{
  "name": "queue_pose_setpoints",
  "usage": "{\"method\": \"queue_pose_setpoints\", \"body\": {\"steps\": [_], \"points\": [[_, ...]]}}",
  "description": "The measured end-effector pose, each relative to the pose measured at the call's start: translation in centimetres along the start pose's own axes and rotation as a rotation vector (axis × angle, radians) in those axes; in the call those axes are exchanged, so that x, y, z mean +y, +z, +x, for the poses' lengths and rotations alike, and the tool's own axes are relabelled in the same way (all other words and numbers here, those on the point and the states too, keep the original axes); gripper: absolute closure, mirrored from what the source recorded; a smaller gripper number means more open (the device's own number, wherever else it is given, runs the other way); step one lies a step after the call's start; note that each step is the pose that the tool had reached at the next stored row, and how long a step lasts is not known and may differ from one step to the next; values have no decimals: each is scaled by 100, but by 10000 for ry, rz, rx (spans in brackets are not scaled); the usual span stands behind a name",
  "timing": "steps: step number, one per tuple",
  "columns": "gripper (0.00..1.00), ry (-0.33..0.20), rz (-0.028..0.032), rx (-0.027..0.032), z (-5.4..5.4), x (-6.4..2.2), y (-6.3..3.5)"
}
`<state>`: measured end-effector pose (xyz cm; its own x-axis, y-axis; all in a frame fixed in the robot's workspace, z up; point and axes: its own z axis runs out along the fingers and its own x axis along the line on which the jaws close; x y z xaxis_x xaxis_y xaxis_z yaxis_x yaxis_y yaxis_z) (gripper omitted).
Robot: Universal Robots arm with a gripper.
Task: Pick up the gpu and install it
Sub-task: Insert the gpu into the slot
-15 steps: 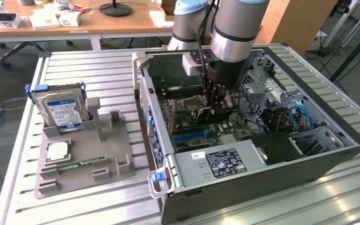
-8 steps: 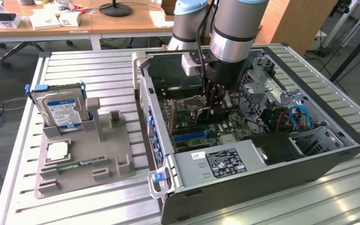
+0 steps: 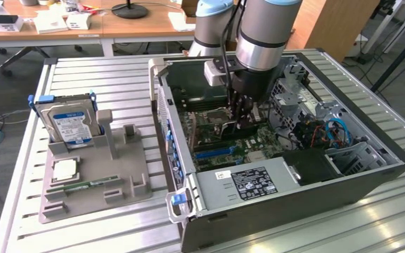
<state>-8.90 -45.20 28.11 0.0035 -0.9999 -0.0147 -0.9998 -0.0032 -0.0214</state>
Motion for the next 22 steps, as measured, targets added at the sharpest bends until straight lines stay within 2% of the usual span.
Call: {"method": "queue_pose_setpoints", "body": {"steps": [6, 18, 22], "points": [[74, 0, 0, 0, 1, 1, 33], [74, 0, 1, -1, 22, 9, 35], [74, -1, 2, -1, 22, 35, 34]]}}
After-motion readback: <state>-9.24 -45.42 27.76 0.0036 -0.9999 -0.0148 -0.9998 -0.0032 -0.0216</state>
